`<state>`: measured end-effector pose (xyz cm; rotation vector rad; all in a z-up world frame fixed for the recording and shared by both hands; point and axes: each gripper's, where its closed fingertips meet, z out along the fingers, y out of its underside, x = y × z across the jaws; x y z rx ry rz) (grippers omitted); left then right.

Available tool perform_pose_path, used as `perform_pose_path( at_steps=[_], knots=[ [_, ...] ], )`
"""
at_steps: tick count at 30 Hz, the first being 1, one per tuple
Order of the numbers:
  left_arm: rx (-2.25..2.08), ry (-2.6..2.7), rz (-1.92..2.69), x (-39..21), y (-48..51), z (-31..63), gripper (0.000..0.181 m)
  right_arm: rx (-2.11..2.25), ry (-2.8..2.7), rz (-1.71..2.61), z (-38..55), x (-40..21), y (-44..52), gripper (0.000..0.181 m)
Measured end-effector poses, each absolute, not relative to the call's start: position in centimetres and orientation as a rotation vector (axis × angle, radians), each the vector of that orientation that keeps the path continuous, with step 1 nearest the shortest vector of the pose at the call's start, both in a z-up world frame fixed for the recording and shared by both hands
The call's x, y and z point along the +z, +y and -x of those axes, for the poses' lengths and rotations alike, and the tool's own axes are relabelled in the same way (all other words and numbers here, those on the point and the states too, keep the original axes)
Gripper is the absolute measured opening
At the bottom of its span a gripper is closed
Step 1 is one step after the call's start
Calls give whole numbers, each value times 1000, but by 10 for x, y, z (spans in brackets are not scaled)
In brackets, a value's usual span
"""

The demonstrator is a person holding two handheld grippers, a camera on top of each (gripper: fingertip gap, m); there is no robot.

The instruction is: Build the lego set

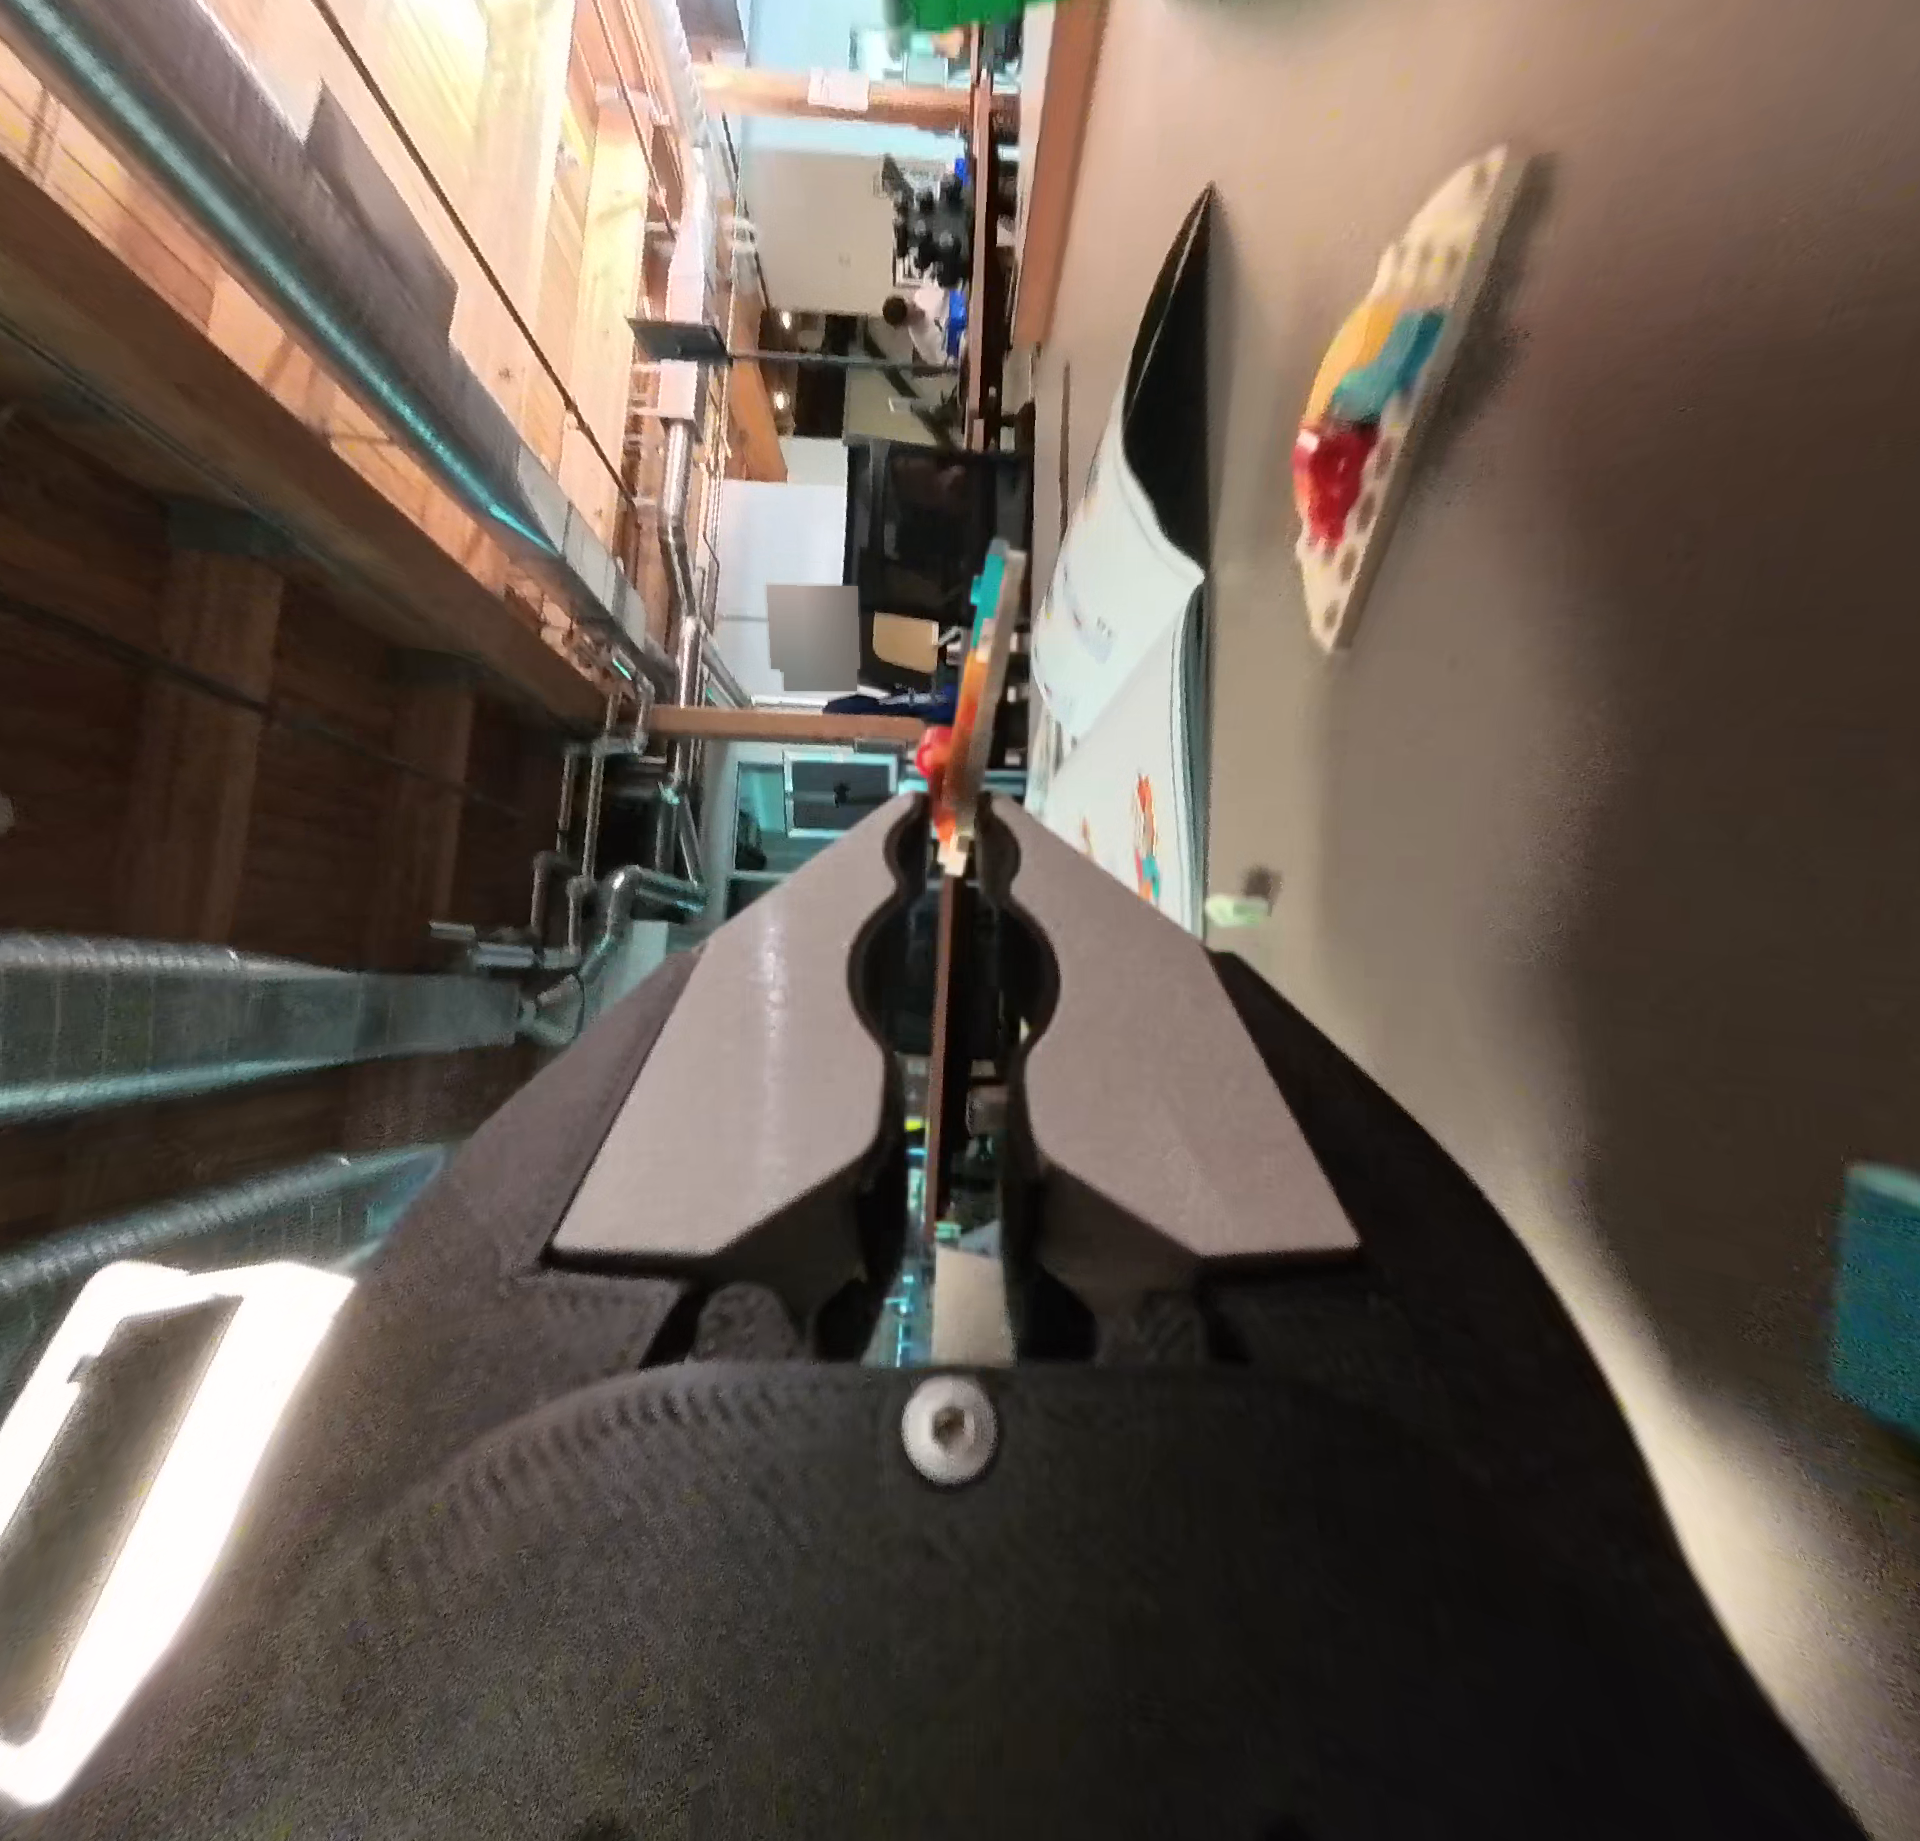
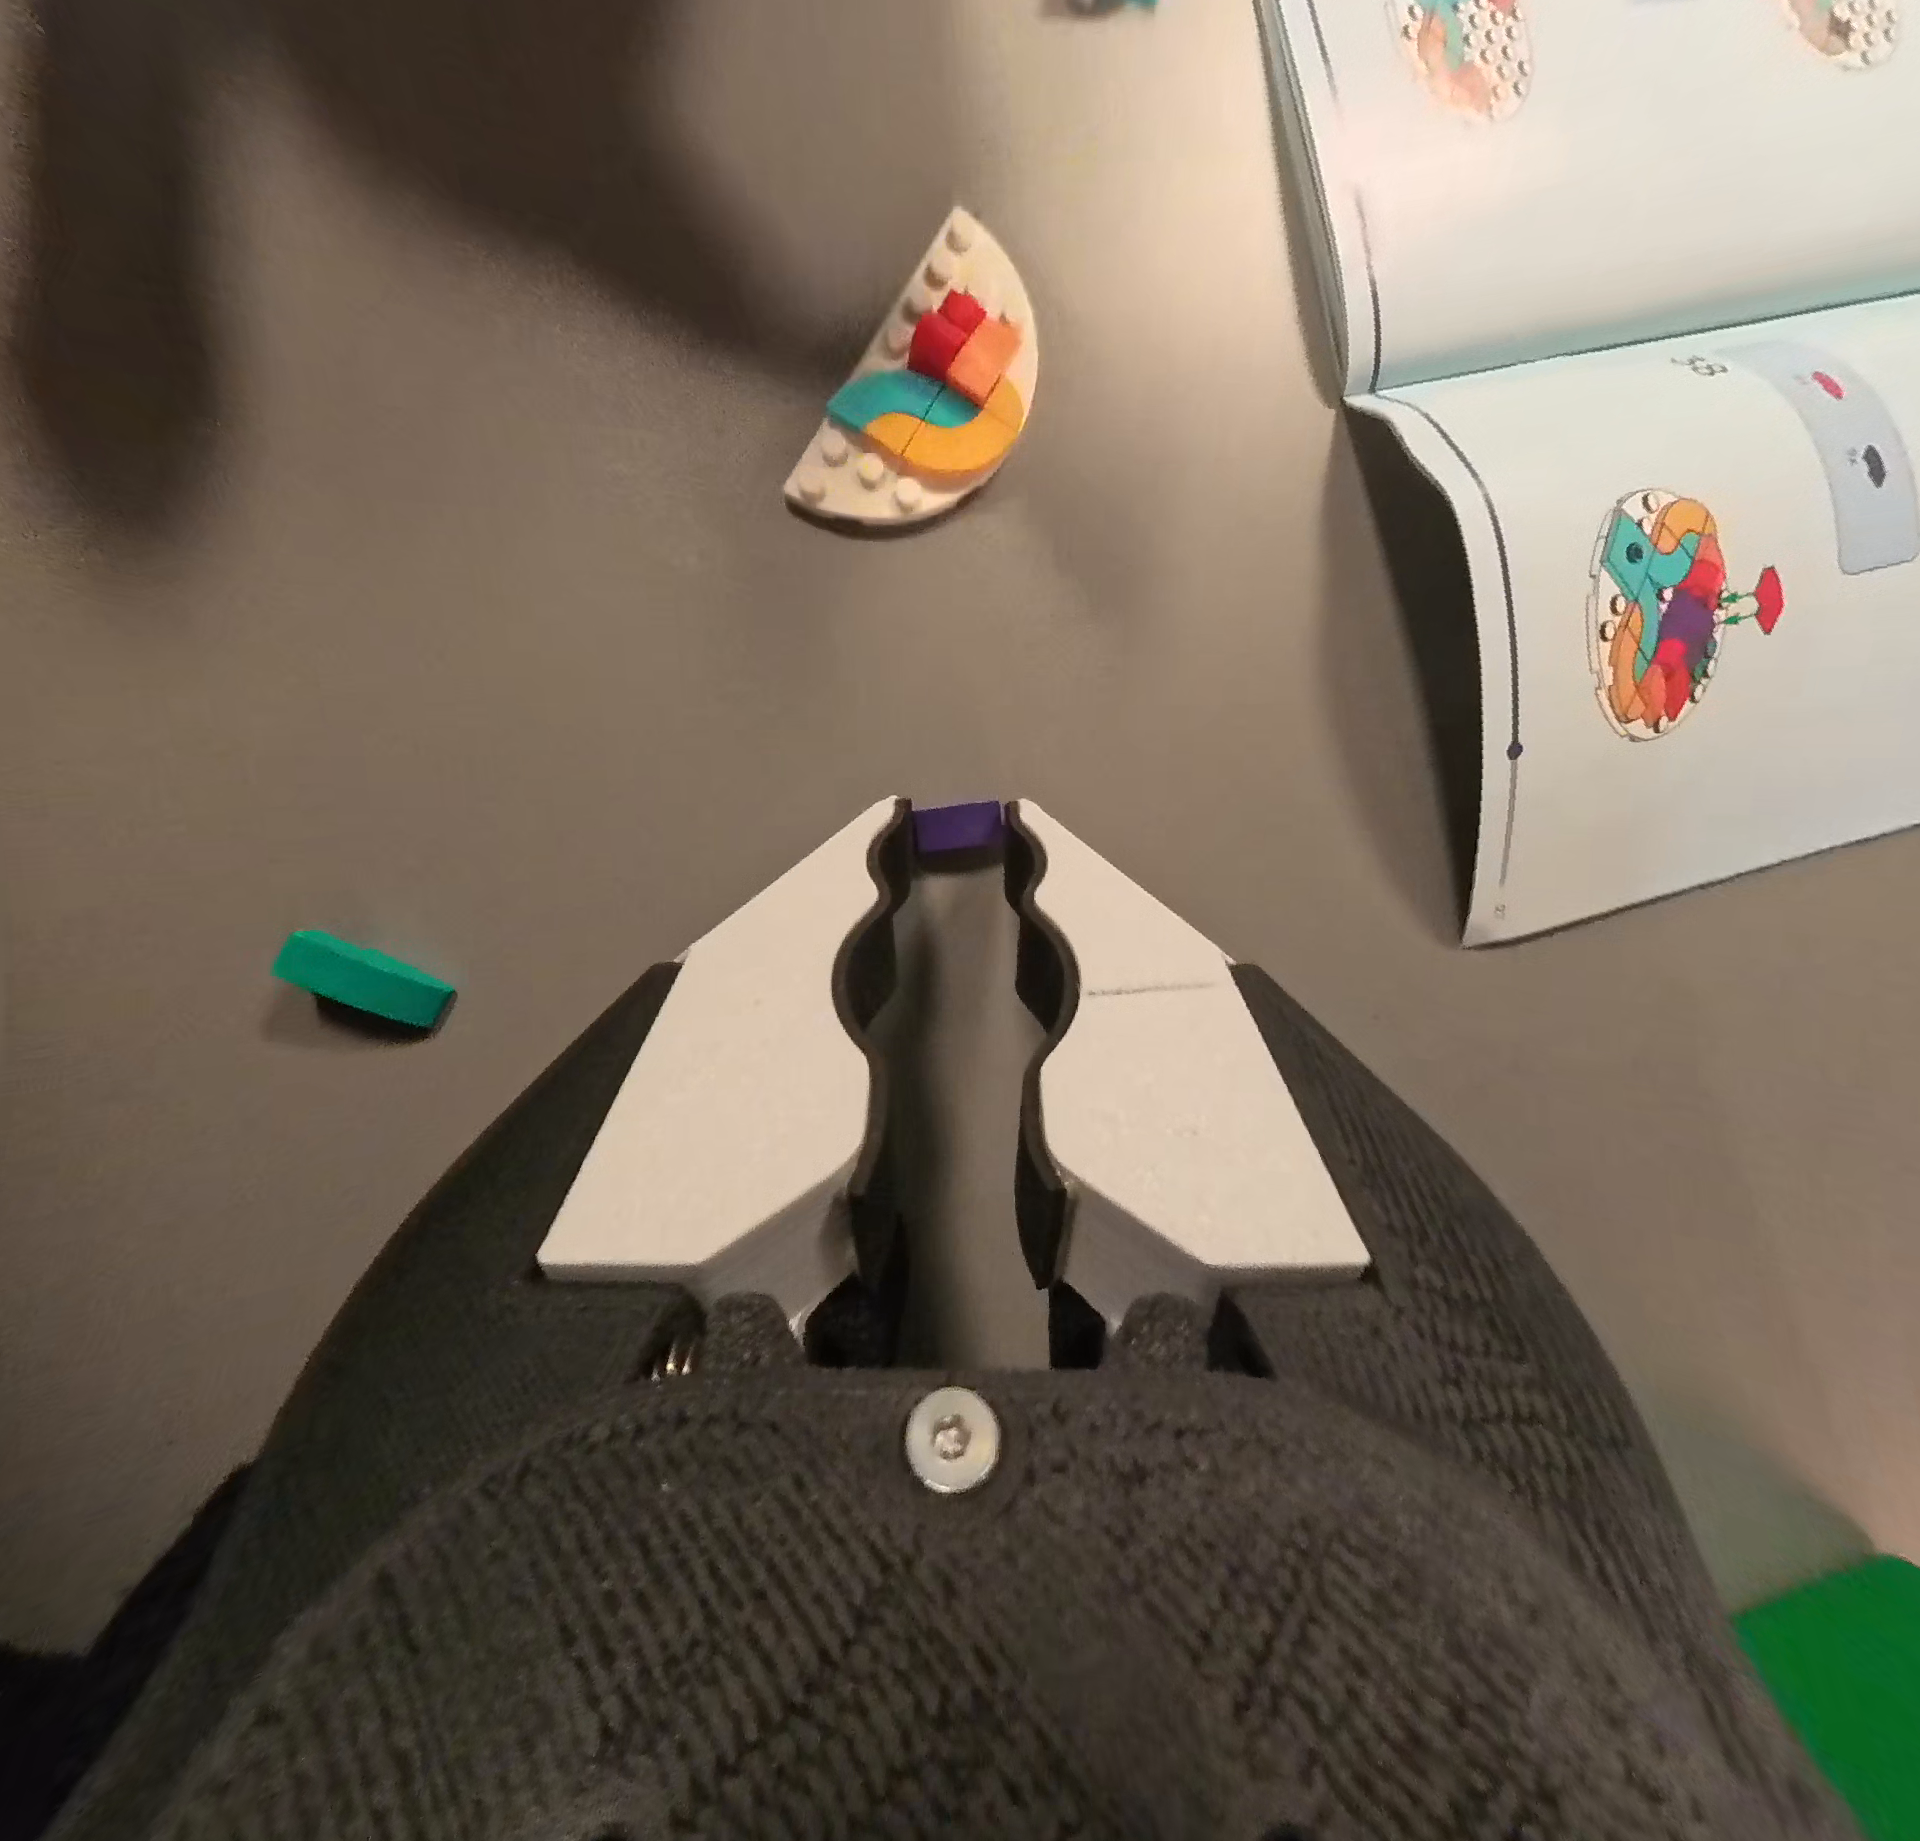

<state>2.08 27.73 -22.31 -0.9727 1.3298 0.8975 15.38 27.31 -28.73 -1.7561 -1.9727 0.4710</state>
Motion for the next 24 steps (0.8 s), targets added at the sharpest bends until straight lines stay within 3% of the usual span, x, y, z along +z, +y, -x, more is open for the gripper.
perform_pose_path(
  at_steps=[1, 24],
  knots=[
    [903, 1326, 985, -223, 277, -15, 6, 470, -1970, 1760, -153, -287, 273, 17],
    [681, 1552, 965, -254, 228, -53, 7, 729, -1721, 1573, -130, -252, 276, 53]
  ],
)
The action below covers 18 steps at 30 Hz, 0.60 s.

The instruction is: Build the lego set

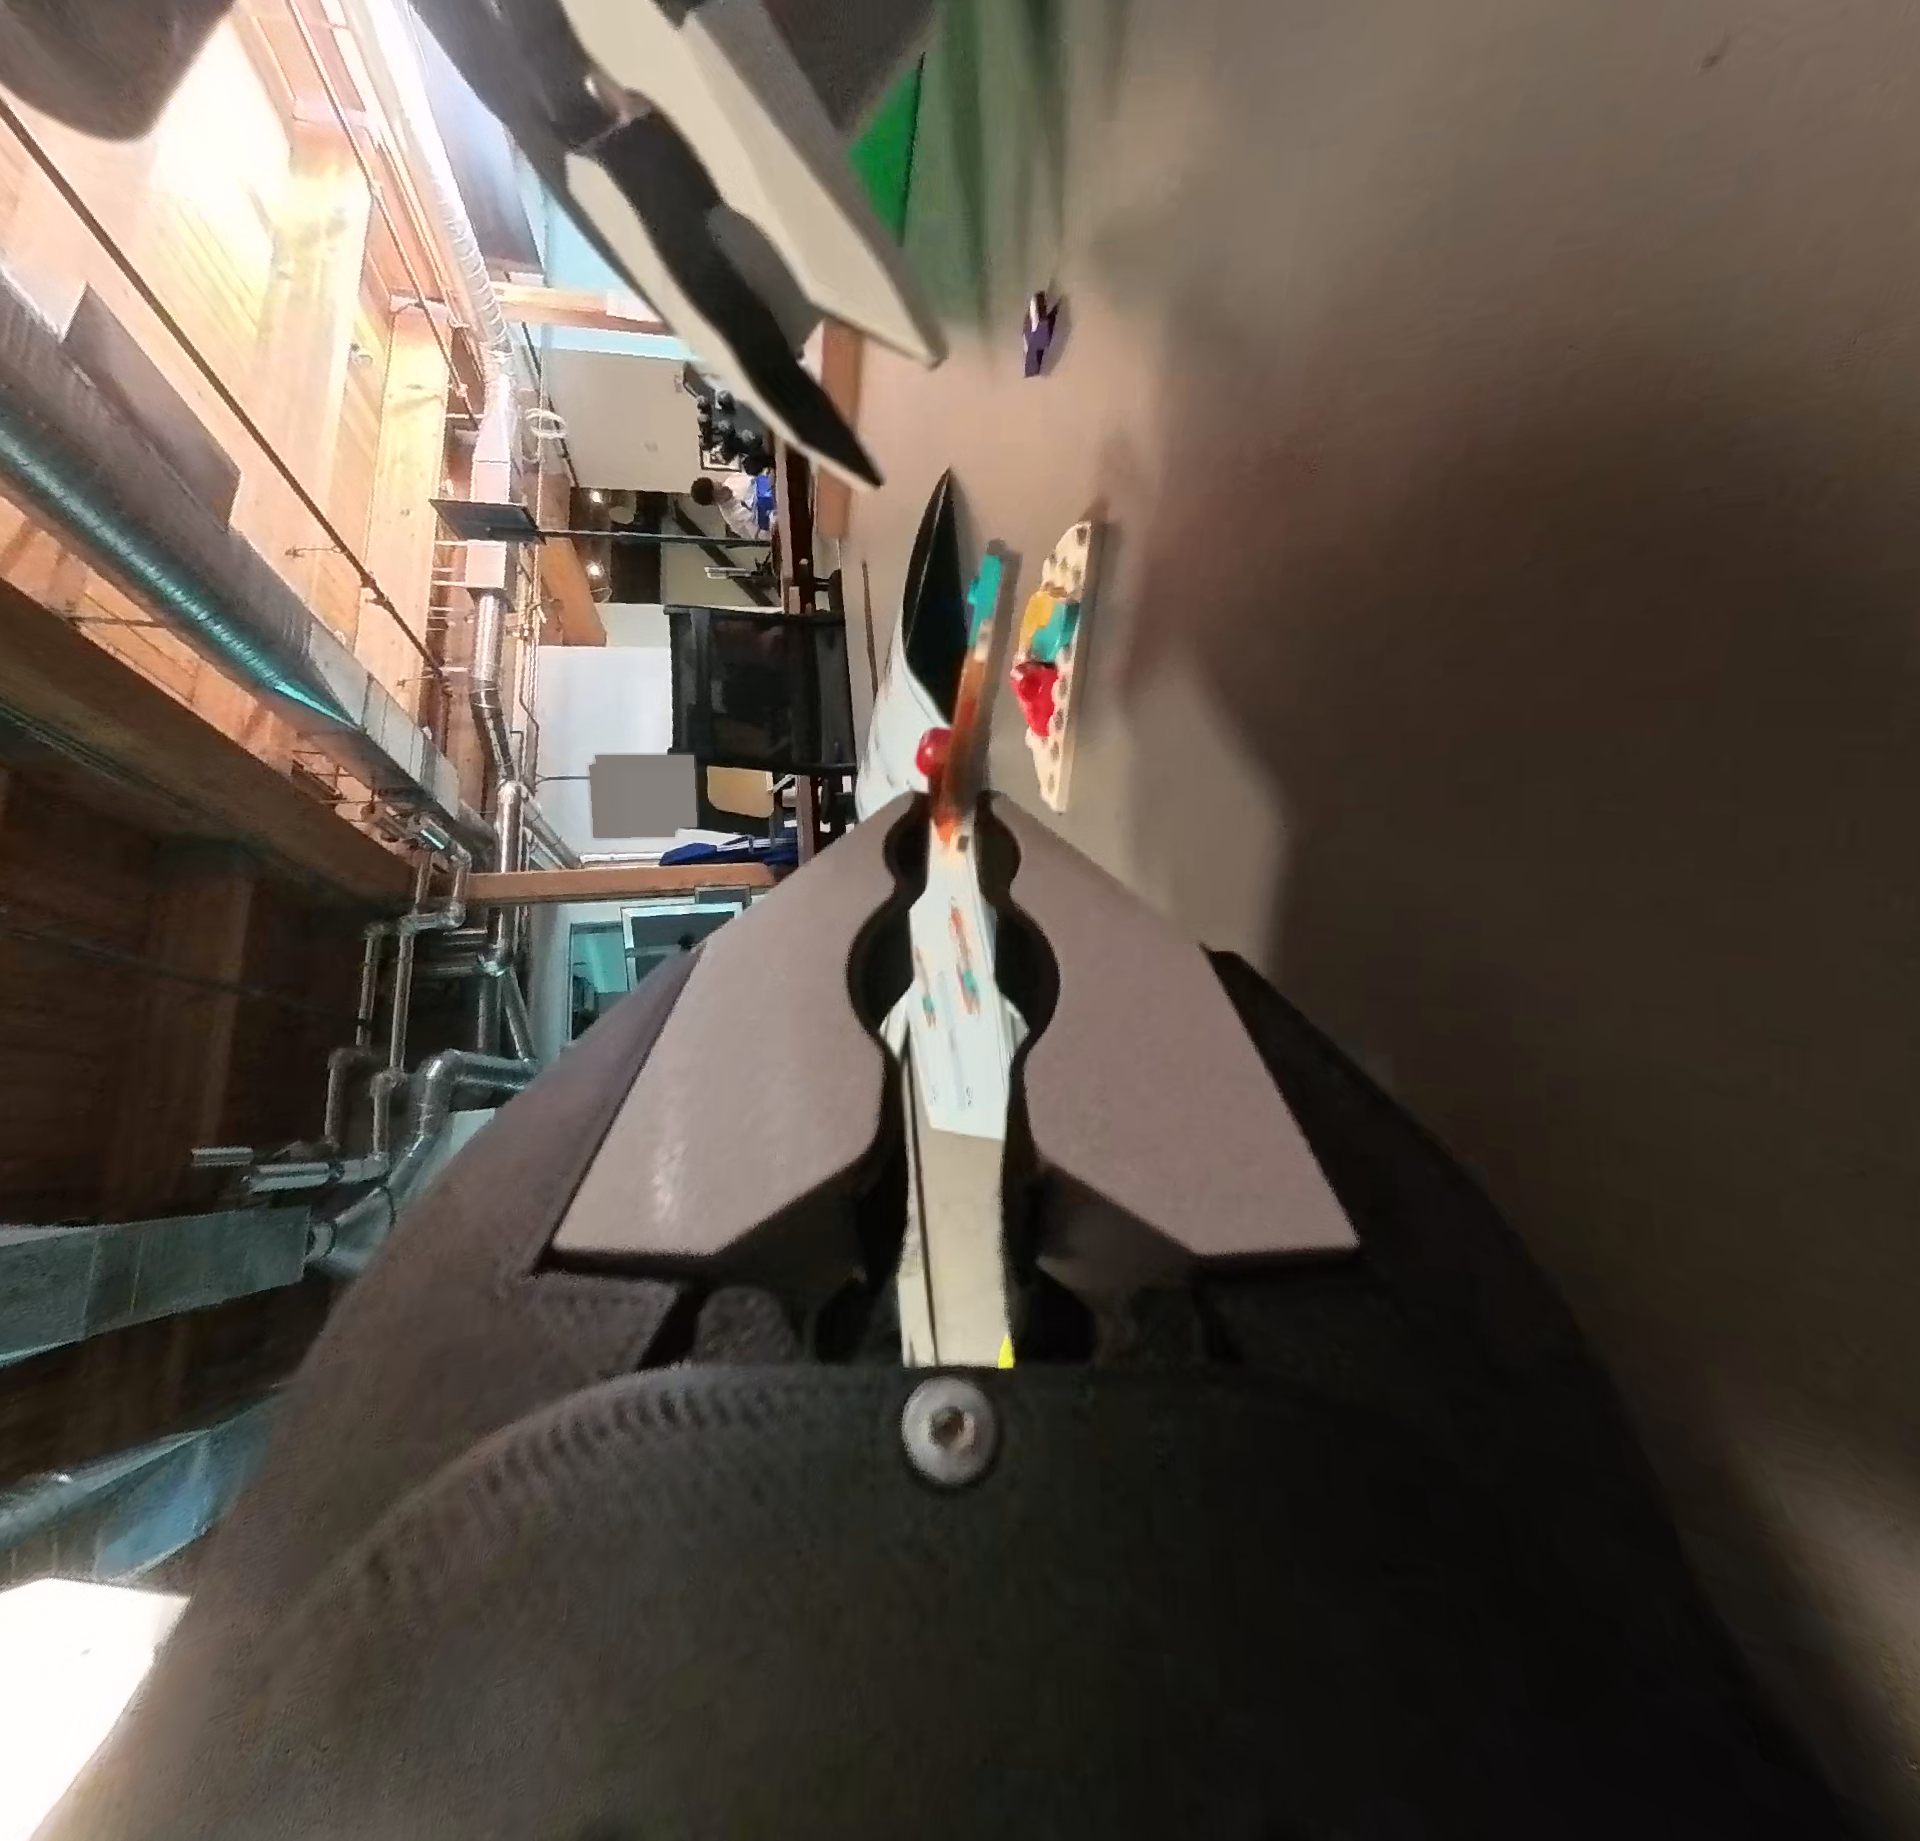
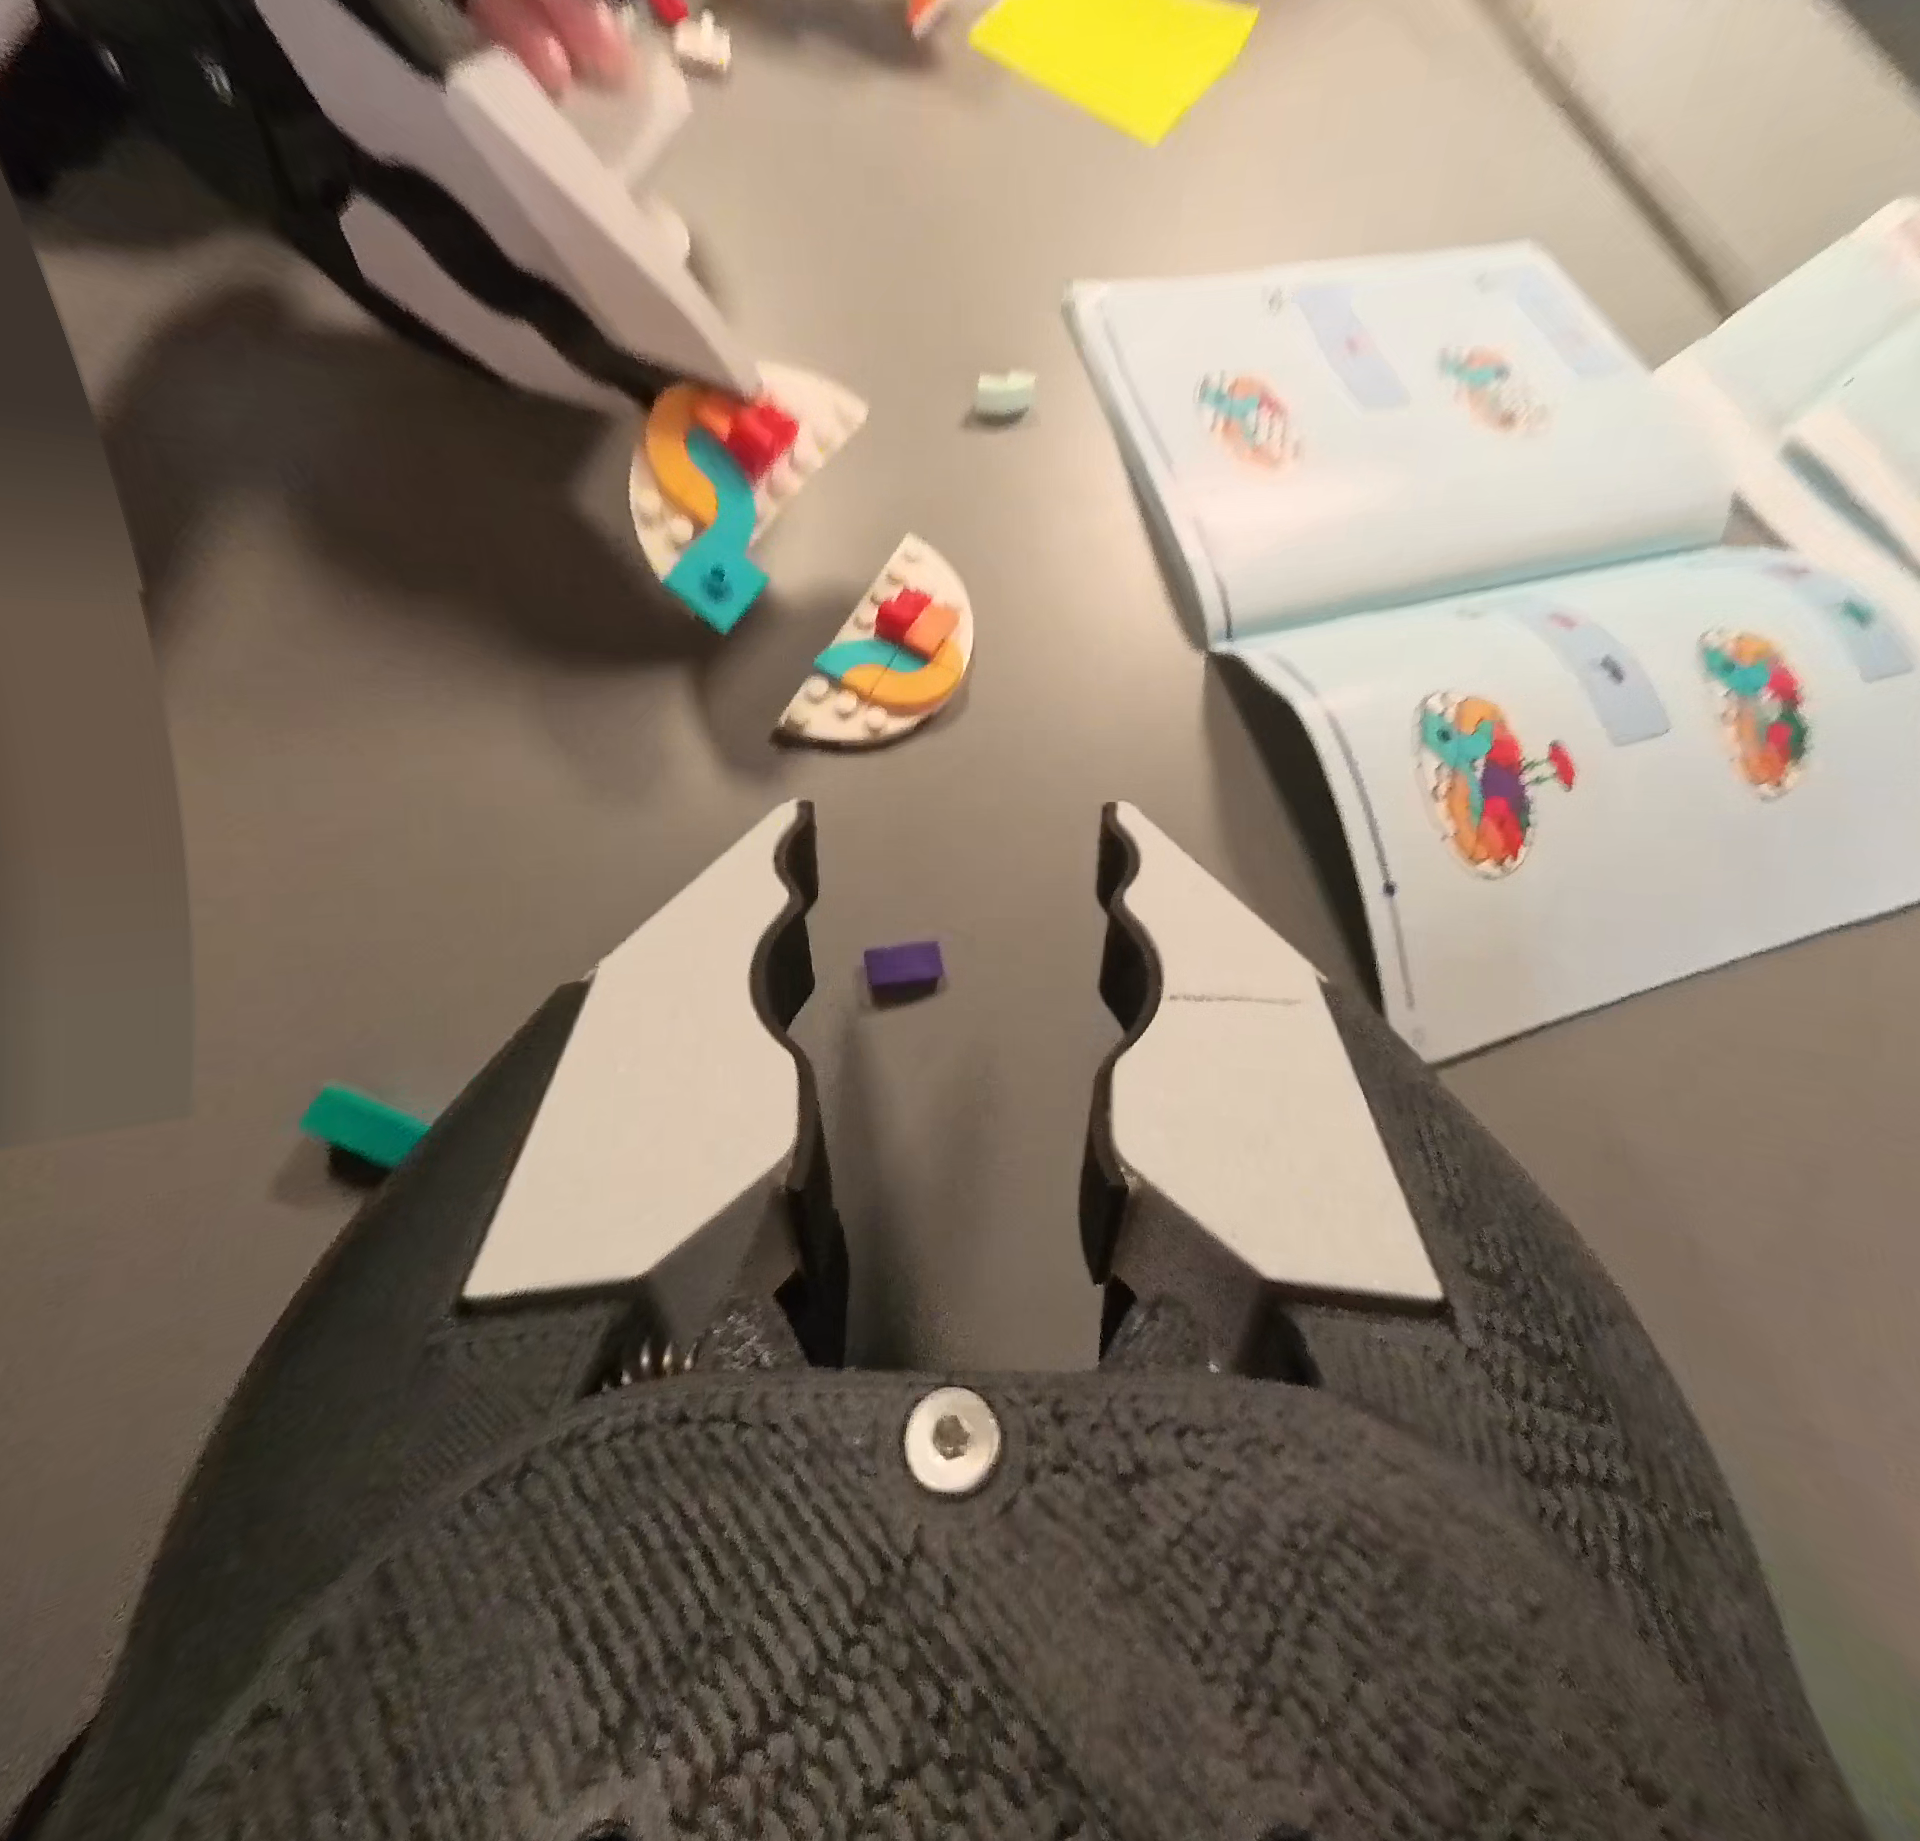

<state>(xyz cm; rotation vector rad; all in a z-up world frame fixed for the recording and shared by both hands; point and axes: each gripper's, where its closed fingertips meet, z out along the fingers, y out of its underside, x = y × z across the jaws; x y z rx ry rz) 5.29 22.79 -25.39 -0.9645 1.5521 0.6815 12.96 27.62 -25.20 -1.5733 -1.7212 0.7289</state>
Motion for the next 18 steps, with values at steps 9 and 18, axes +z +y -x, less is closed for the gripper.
perform_pose_path(
  at_steps=[9, 18],
  knots=[
    [671, 1581, 950, -259, 227, -56, 7, 586, -1408, 1302, -113, -217, 310, 51],
    [657, 1591, 950, -262, 227, -58, 8, 411, -1266, 1185, -121, -213, 339, 36]
  ],
)
